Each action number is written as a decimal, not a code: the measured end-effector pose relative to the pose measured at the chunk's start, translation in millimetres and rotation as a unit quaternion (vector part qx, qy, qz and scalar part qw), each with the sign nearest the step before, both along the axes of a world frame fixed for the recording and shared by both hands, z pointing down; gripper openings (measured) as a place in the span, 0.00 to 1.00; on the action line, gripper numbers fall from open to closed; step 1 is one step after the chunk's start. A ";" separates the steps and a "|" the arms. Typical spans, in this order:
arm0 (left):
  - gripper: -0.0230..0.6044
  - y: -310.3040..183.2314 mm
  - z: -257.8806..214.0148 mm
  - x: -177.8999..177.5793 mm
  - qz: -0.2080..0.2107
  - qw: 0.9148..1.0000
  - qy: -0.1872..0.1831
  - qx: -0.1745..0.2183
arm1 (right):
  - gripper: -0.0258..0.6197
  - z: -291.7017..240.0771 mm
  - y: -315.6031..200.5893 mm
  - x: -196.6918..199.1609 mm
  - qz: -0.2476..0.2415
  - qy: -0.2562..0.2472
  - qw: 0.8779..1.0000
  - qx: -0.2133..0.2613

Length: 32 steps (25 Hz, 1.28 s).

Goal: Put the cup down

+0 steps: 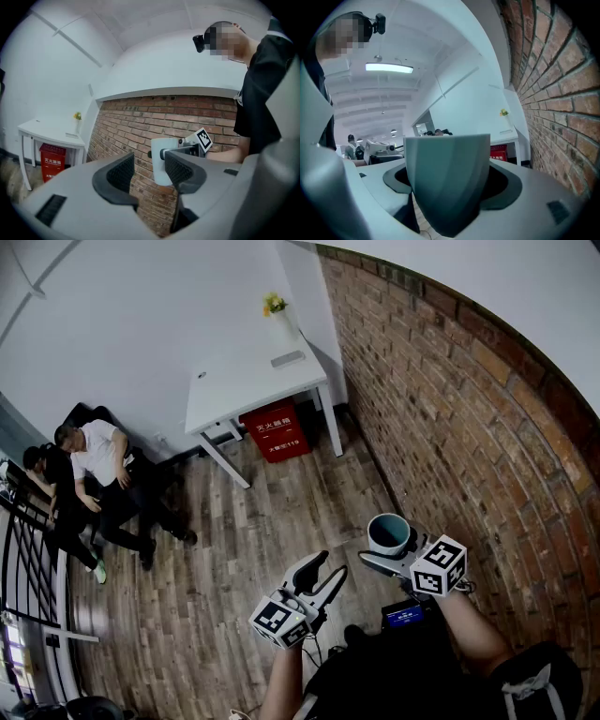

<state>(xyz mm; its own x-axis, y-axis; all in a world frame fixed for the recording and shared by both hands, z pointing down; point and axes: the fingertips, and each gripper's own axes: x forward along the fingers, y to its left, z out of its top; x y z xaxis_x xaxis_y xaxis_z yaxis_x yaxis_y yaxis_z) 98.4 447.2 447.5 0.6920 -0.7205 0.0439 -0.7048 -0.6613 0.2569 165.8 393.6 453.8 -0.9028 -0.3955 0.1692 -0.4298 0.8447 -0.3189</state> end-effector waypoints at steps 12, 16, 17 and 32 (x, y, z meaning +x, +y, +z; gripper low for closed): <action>0.37 3.4 -0.8 1.2 0.003 1.000 0.002 0.003 | 0.66 -2.8 2.5 0.1 0.003 -0.009 1.000 -0.004; 0.37 3.0 -0.5 2.4 0.002 1.000 0.000 0.003 | 0.66 -2.4 1.6 1.8 0.002 -0.010 1.000 -0.006; 0.37 2.9 -0.7 2.3 0.001 1.000 0.000 0.001 | 0.66 -2.7 1.5 2.0 0.002 -0.010 1.000 -0.006; 0.37 0.7 0.9 9.5 0.005 1.000 -0.005 -0.002 | 0.66 -0.6 -1.3 7.4 0.000 -0.009 1.000 -0.009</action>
